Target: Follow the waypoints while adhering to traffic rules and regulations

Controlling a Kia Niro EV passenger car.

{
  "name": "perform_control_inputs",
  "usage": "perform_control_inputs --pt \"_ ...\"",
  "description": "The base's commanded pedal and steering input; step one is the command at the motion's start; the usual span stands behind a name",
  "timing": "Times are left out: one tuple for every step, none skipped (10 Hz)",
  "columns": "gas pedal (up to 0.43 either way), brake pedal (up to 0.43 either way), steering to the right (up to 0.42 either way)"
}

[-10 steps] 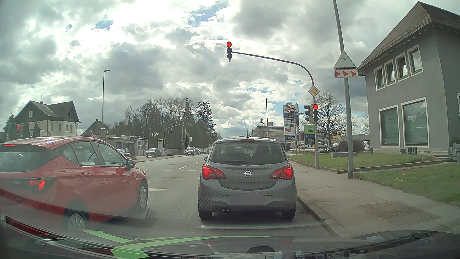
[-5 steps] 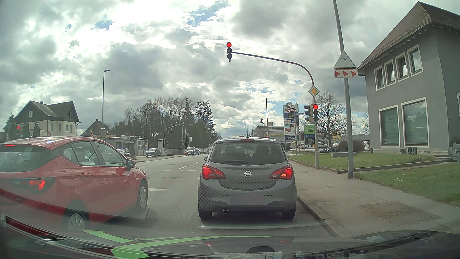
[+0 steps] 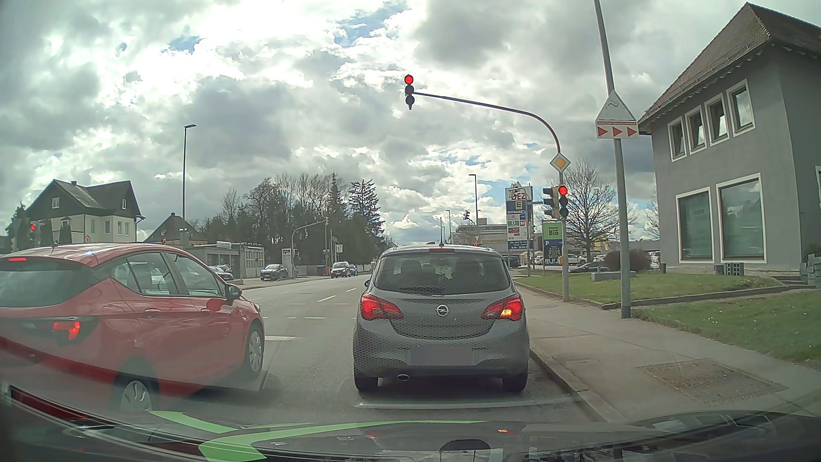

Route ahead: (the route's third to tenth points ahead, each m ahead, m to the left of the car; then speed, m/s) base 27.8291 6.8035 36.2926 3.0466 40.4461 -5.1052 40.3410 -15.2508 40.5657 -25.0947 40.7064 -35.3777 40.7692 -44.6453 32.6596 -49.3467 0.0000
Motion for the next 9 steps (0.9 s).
perform_control_inputs --pt "0.0 0.317 -0.003" --pt "0.0 0.317 -0.004" --pt "0.0 0.317 -0.004" --pt "0.0 0.323 -0.003" --pt "0.0 0.317 -0.004" --pt "0.0 0.317 -0.004" --pt "0.0 0.317 -0.004" --pt "0.0 0.323 -0.004" --pt "0.0 0.317 -0.004"
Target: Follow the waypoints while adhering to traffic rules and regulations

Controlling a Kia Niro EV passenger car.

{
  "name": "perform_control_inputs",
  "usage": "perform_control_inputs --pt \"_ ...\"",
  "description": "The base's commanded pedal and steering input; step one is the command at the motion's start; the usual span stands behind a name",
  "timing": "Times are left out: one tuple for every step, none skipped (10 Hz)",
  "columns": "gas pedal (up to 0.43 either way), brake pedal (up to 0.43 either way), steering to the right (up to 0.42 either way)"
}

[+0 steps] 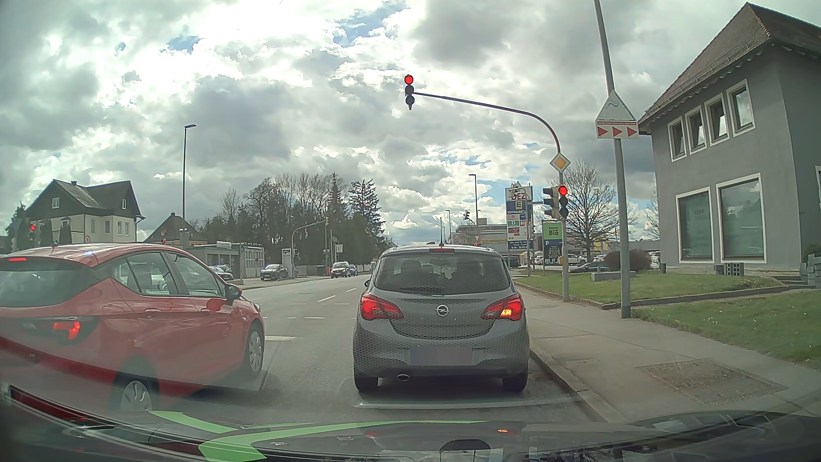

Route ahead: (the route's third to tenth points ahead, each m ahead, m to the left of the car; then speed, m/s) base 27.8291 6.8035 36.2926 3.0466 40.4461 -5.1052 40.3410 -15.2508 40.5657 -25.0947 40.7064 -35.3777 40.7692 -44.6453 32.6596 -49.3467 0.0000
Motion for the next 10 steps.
perform_control_inputs --pt "0.0 0.317 -0.003" --pt "0.0 0.317 -0.004" --pt "0.0 0.317 -0.003" --pt "0.0 0.317 -0.004" --pt "0.0 0.317 -0.004" --pt "0.0 0.317 -0.004" --pt "0.0 0.317 -0.004" --pt "0.0 0.317 -0.004" --pt "0.0 0.317 -0.004" --pt "0.0 0.323 -0.004"
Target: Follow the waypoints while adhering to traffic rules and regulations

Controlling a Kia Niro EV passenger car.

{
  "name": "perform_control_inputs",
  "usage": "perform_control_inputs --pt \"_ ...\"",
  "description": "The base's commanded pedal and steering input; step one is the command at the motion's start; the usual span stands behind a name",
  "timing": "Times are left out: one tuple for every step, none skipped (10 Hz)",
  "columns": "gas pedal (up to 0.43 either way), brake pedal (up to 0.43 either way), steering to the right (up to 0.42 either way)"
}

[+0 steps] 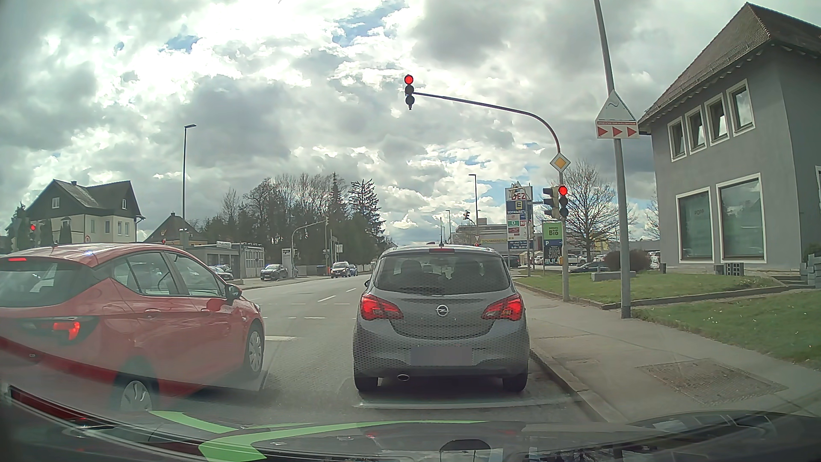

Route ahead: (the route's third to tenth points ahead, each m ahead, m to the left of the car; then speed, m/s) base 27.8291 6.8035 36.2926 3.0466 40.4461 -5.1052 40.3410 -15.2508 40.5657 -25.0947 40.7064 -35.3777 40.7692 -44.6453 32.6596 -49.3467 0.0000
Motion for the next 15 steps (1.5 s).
perform_control_inputs --pt "0.0 0.317 -0.004" --pt "0.0 0.317 -0.003" --pt "0.0 0.317 -0.004" --pt "0.0 0.317 -0.004" --pt "0.0 0.317 -0.004" --pt "0.0 0.323 -0.004" --pt "0.0 0.317 -0.003" --pt "0.0 0.317 -0.003" --pt "0.0 0.317 -0.004" --pt "0.0 0.317 -0.003" --pt "0.0 0.317 -0.004" --pt "0.0 0.317 -0.004" --pt "0.0 0.317 -0.003" --pt "0.0 0.317 -0.003" --pt "0.0 0.317 -0.004"
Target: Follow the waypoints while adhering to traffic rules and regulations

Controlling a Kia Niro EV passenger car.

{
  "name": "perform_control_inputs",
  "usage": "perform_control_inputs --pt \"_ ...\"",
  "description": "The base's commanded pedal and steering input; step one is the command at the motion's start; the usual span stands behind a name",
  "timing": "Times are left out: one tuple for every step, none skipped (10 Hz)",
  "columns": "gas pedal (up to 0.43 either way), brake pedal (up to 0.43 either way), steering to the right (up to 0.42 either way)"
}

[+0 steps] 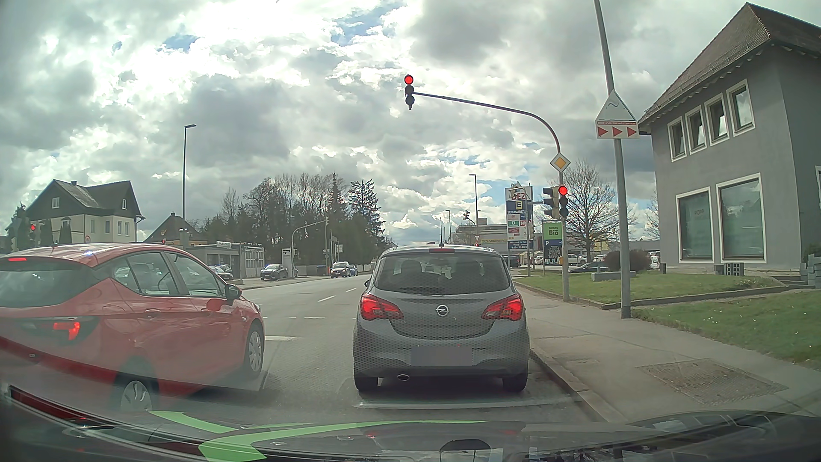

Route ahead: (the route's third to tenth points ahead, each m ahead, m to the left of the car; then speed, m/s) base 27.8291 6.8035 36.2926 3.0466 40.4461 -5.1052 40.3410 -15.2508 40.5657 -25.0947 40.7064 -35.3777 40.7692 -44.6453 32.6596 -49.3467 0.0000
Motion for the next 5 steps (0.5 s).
perform_control_inputs --pt "0.0 0.317 -0.004" --pt "0.0 0.317 -0.004" --pt "0.0 0.317 -0.003" --pt "0.0 0.317 -0.003" --pt "0.0 0.323 -0.004"
